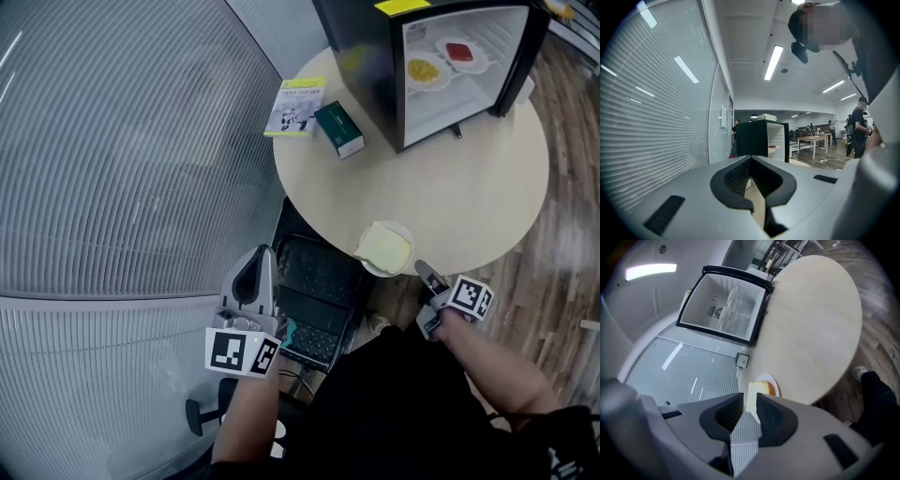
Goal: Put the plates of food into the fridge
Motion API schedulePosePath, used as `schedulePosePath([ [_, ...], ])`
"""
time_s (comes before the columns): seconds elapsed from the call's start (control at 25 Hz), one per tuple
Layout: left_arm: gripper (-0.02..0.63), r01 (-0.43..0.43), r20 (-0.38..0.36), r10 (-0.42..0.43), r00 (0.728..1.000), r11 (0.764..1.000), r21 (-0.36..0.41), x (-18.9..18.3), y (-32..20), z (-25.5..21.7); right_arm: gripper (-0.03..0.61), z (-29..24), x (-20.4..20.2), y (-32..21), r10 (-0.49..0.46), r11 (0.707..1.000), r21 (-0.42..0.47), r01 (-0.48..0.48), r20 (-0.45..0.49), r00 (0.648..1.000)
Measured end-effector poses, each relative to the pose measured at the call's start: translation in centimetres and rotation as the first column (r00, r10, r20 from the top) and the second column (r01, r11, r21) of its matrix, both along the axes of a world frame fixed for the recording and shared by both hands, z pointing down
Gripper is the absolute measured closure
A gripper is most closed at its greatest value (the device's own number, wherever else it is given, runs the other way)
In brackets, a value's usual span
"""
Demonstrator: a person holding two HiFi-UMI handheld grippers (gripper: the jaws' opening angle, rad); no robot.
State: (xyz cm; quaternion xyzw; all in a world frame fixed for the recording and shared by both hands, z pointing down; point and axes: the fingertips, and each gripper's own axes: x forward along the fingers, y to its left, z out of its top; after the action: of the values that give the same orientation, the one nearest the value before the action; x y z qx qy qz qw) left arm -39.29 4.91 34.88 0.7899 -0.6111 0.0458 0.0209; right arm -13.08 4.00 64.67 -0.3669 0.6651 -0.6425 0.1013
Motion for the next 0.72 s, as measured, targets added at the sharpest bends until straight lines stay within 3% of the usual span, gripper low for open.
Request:
schedulePosePath([
  [0.16,0.611,0.003,0.014,-0.002,1.0,1.0,-0.029,-0.7,1.8,1.2,0.511,2.7,-2.4,3.9,-0.041,0.997,-0.063,0.043,0.038,0.998],
  [0.32,0.611,0.0,0.039,0.002,0.999,0.999,-0.04,-1.2,3.2,1.4,0.453,4.5,-4.6,4.7,-0.042,0.994,-0.099,0.052,0.099,0.994],
  [0.48,0.611,0.016,0.071,-0.012,0.997,0.998,-0.059,-2.3,4.9,1.9,0.391,6.5,-6.1,4.0,0.036,0.989,-0.147,-0.011,0.167,0.985],
  [0.72,0.611,0.044,0.101,-0.036,0.994,0.996,-0.083,-4.1,6.6,2.3,0.387,7.8,-7.0,2.2,0.127,0.982,-0.161,-0.096,0.193,0.973],
])
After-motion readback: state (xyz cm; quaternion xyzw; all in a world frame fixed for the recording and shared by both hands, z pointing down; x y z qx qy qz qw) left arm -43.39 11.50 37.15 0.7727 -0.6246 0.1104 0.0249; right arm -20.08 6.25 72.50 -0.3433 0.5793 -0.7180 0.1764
